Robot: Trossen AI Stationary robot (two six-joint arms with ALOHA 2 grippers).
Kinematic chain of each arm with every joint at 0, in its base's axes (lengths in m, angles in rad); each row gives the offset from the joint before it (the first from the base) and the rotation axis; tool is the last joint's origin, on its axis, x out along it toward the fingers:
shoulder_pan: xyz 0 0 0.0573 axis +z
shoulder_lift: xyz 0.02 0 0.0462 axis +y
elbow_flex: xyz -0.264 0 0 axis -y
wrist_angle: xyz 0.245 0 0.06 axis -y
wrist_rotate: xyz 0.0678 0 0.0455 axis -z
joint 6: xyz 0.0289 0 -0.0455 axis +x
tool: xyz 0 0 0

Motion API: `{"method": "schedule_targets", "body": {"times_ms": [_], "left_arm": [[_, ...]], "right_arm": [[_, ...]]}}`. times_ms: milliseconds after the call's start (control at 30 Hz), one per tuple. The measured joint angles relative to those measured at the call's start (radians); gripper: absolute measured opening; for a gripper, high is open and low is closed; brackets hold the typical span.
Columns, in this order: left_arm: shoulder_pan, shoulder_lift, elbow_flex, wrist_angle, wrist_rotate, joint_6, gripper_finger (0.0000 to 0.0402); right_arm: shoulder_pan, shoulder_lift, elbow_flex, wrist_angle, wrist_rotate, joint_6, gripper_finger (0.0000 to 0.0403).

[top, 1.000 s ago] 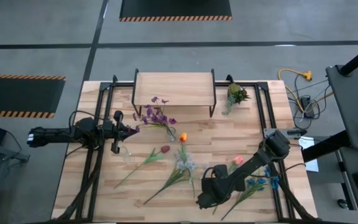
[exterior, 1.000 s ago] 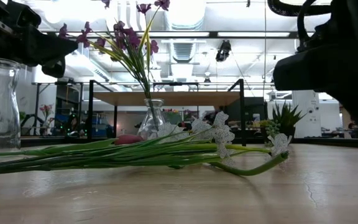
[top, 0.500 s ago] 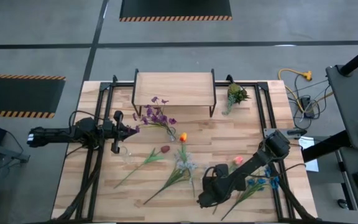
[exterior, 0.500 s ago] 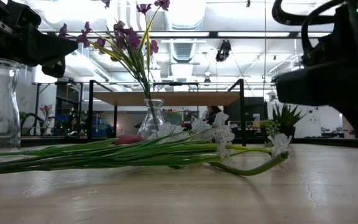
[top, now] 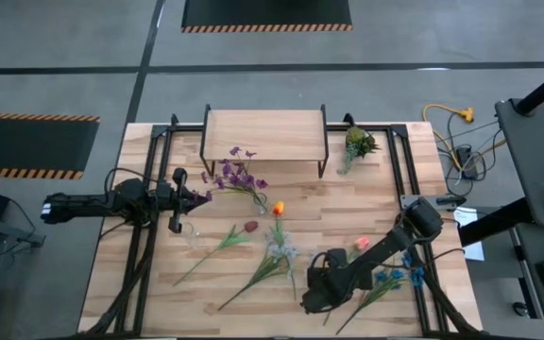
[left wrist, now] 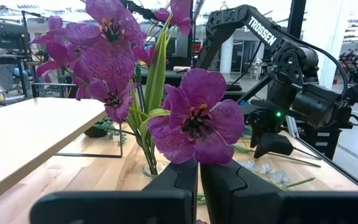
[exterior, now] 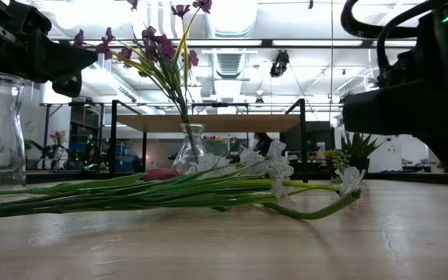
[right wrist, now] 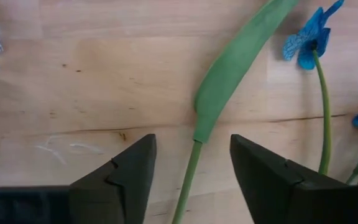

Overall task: Pick and place flowers into a vace then onto a shelf
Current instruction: Put the pink flower into the right transparent vase

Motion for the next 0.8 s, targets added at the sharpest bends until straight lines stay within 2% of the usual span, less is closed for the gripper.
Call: {"method": "schedule_targets", "body": {"times_ms": [400,600,800], "left_arm": [[0.000,0.000,0.000,0.000,0.000,0.000,0.0000],[0.000,0.000,0.000,0.000,0.000,0.000,0.0000],[0.000,0.000,0.000,0.000,0.000,0.000,0.0000]], "right_arm": [[-0.002,0.000,-0.015,0.036,-0.050,-0.067,0.0096],[-0.002,-0.007,-0.026,0.042,-0.059,-0.071,0.0087],[-0.001,-0.037,-0.054,0.069,-0.060,-0.083,0.0097]]}}
